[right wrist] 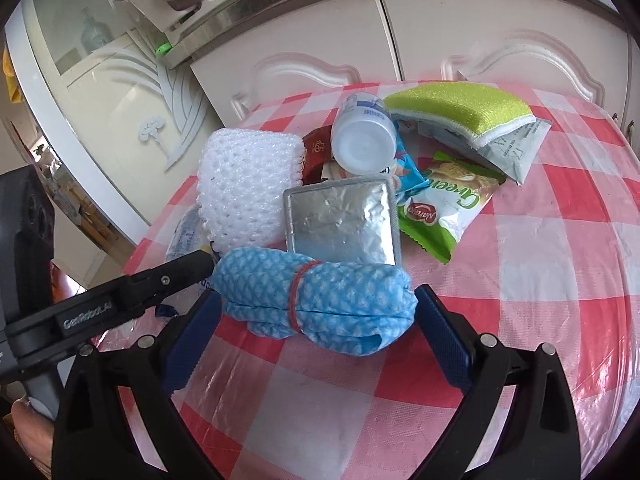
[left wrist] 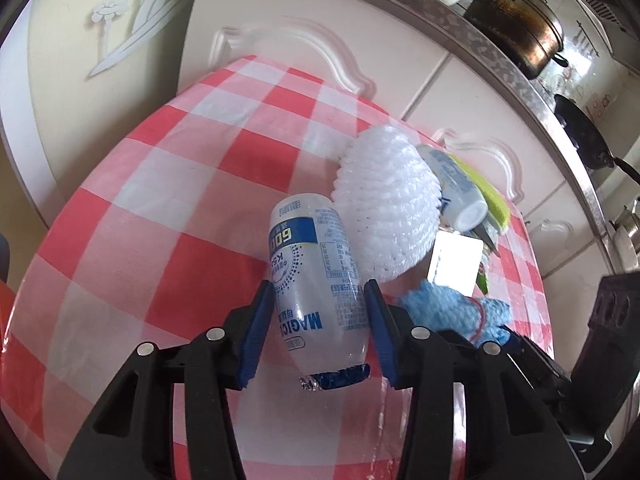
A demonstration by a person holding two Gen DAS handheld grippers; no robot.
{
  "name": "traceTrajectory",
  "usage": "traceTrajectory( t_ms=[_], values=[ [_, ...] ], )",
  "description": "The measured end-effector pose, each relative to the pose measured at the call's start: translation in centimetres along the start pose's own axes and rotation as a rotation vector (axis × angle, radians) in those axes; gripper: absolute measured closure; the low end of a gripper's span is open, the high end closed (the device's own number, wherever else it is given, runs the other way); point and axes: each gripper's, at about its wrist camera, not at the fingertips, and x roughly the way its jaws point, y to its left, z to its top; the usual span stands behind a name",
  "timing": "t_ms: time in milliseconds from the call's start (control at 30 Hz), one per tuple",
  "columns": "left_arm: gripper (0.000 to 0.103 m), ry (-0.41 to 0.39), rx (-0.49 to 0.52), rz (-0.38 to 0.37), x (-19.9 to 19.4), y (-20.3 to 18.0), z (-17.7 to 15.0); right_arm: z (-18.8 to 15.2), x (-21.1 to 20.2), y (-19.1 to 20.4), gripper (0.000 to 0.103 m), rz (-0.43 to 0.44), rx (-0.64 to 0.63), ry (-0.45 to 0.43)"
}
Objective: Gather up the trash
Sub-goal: 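Grasp the white MAGIC bottle with the left tool while the right tool grasps the blue cloth roll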
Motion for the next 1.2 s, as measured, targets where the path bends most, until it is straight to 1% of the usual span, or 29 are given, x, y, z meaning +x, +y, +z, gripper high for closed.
traceTrajectory(
  t_ms=[167, 300, 367, 400, 467, 500, 567, 733, 800, 1033, 1200],
  values=[
    [0.056, 0.013, -0.024, -0.036, -0.2, 0.3, -0.5, 0.1, 0.2, 0.0, 0.006, -0.003, 0.004, -0.001],
    [0.056, 0.019, -0.015, -0.050, -0.3, 0.2, -0.7, 0.2, 0.2, -0.3, 0.007, 0.010, 0.018, -0.007],
    [0.056, 0.021, -0.012, -0.054, -0.3, 0.1, -0.9, 0.1, 0.0, -0.4, 0.016, 0.008, 0.019, -0.010],
    [0.056, 0.023, -0.011, -0.056, -0.3, 0.0, -0.9, 0.0, -0.1, -0.4, 0.025, 0.003, 0.015, -0.011],
    [0.056, 0.024, -0.007, -0.062, -0.4, -0.2, -1.0, -0.1, -0.2, -0.4, 0.029, -0.004, 0.008, -0.011],
    [0.056, 0.023, -0.004, -0.065, -0.5, -0.2, -1.1, -0.2, -0.2, -0.3, 0.034, -0.001, 0.005, -0.012],
    [0.056, 0.023, -0.002, -0.072, -0.6, -0.4, -1.3, -0.3, -0.5, -0.4, 0.036, -0.003, 0.004, -0.021],
    [0.056, 0.028, 0.005, -0.086, -0.7, -0.6, -1.6, -0.9, -1.3, -0.4, 0.045, 0.002, -0.005, -0.027],
    [0.056, 0.029, 0.009, -0.090, -0.8, -0.6, -1.8, -1.2, -1.6, -0.4, 0.047, 0.008, -0.008, -0.029],
    [0.056, 0.027, 0.017, -0.106, -1.6, -0.3, -2.5, -1.9, -3.1, -0.4, 0.066, 0.027, 0.004, -0.054],
    [0.056, 0.010, 0.017, -0.123, -2.5, 0.2, -2.7, -2.3, -4.1, 0.1, 0.069, 0.022, -0.003, -0.073]
  ],
)
